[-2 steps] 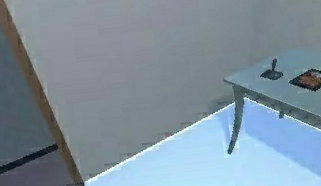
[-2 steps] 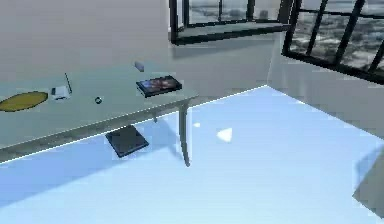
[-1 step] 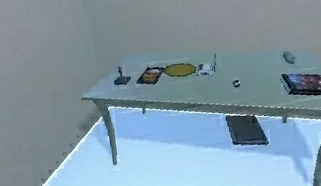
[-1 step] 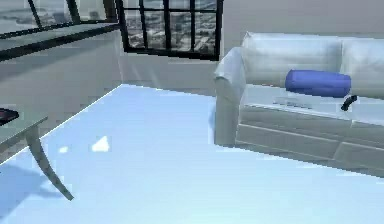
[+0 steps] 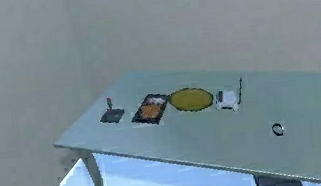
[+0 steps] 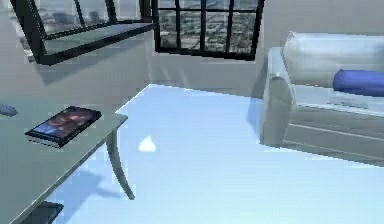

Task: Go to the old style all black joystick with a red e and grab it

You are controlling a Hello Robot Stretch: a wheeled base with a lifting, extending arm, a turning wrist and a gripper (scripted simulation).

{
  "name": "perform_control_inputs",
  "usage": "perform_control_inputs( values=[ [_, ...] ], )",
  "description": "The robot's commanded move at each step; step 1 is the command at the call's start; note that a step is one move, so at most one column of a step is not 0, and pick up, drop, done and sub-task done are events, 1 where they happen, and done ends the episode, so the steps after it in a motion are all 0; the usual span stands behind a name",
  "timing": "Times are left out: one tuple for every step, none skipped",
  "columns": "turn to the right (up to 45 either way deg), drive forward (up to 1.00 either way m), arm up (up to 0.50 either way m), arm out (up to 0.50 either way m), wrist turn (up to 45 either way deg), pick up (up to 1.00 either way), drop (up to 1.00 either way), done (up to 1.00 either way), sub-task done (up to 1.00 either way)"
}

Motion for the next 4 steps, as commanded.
perform_control_inputs(
  values=[
    [-45.0,0.00,0.00,0.00,0.0,0.00,0.00,0.00,0.00],
    [-45.0,0.00,0.00,0.00,0.0,0.00,0.00,0.00,0.00],
    [-15.0,0.00,0.00,0.00,0.0,0.00,0.00,0.00,0.00],
    [45.0,0.00,0.00,0.00,0.0,0.00,0.00,0.00,0.00]
  ],
)
